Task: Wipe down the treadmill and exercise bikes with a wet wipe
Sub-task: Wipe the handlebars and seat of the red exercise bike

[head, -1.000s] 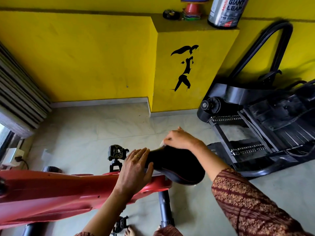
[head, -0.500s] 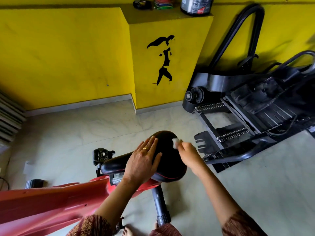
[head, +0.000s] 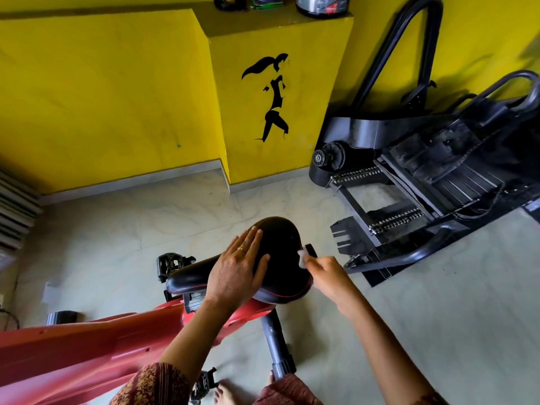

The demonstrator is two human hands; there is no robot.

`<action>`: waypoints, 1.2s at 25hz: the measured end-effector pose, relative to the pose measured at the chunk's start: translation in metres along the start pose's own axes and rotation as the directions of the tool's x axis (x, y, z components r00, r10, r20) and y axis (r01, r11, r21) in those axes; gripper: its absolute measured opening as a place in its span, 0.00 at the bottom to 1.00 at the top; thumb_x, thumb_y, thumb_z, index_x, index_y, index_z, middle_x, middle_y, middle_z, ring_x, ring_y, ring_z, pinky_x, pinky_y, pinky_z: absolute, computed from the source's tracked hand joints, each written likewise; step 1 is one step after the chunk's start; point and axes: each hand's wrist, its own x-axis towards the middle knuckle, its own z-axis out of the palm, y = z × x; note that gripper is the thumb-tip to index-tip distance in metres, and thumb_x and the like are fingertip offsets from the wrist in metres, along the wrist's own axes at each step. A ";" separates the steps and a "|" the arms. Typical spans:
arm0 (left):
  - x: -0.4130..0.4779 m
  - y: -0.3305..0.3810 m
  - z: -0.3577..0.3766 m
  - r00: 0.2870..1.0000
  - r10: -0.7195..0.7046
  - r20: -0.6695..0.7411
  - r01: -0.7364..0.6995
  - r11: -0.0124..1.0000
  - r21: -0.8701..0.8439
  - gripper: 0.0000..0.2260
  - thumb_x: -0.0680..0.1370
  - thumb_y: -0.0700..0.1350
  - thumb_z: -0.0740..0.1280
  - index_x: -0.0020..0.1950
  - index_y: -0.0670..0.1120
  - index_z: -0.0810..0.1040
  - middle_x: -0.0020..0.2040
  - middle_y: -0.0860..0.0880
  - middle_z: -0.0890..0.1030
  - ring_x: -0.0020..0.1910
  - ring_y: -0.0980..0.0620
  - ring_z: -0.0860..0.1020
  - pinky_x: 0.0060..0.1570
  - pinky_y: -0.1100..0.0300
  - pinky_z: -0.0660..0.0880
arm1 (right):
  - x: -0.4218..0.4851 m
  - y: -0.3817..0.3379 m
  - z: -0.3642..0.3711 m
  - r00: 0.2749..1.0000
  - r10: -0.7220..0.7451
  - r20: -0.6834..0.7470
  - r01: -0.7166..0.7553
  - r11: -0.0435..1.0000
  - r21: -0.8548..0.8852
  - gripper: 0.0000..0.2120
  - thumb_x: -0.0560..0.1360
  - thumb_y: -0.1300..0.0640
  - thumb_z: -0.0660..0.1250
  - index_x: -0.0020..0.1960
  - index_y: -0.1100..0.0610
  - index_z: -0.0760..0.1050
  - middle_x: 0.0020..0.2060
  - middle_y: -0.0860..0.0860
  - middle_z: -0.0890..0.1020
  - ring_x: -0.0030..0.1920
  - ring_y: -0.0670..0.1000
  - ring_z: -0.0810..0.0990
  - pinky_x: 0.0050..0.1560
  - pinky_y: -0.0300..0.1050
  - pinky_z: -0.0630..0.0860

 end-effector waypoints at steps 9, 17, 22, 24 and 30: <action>0.001 -0.003 0.002 1.000 0.006 0.008 -0.006 0.997 -0.078 0.27 0.80 0.55 0.52 0.71 0.38 0.67 0.69 0.39 0.70 0.68 0.42 0.70 0.69 0.50 0.61 | -0.025 -0.011 0.018 0.970 0.067 -0.232 0.005 0.954 0.298 0.22 0.80 0.55 0.61 0.27 0.53 0.68 0.23 0.46 0.68 0.30 0.48 0.67 0.32 0.42 0.62; -0.027 -0.052 -0.023 0.991 0.128 -0.024 -0.130 0.974 -0.183 0.25 0.80 0.53 0.53 0.66 0.37 0.73 0.65 0.38 0.75 0.65 0.40 0.73 0.69 0.47 0.63 | -0.067 -0.009 0.160 0.728 0.234 -0.644 0.157 0.857 0.490 0.23 0.81 0.63 0.54 0.74 0.67 0.54 0.72 0.62 0.61 0.72 0.56 0.63 0.72 0.43 0.61; -0.045 -0.085 -0.030 0.987 0.162 0.025 -0.154 0.968 -0.200 0.25 0.79 0.53 0.52 0.65 0.36 0.74 0.58 0.38 0.79 0.53 0.38 0.80 0.56 0.44 0.75 | -0.048 -0.023 0.210 0.580 0.125 -0.805 0.308 0.881 0.359 0.27 0.81 0.65 0.51 0.74 0.67 0.41 0.74 0.55 0.42 0.75 0.45 0.42 0.72 0.31 0.41; -0.043 -0.086 -0.033 0.980 0.195 0.046 -0.180 0.957 -0.225 0.26 0.79 0.54 0.52 0.67 0.36 0.73 0.58 0.38 0.79 0.52 0.38 0.80 0.52 0.47 0.76 | -0.039 -0.012 0.220 0.511 -0.026 -0.859 0.331 0.928 0.169 0.25 0.81 0.63 0.51 0.75 0.68 0.47 0.75 0.61 0.46 0.76 0.51 0.45 0.75 0.43 0.47; -0.042 -0.094 -0.029 0.973 0.228 0.020 -0.218 0.950 -0.223 0.25 0.79 0.52 0.53 0.65 0.35 0.74 0.56 0.36 0.80 0.48 0.36 0.80 0.49 0.47 0.77 | -0.031 0.021 0.194 0.431 -0.760 -0.487 0.351 0.638 -0.685 0.26 0.75 0.70 0.55 0.72 0.60 0.60 0.75 0.51 0.58 0.75 0.52 0.57 0.72 0.54 0.61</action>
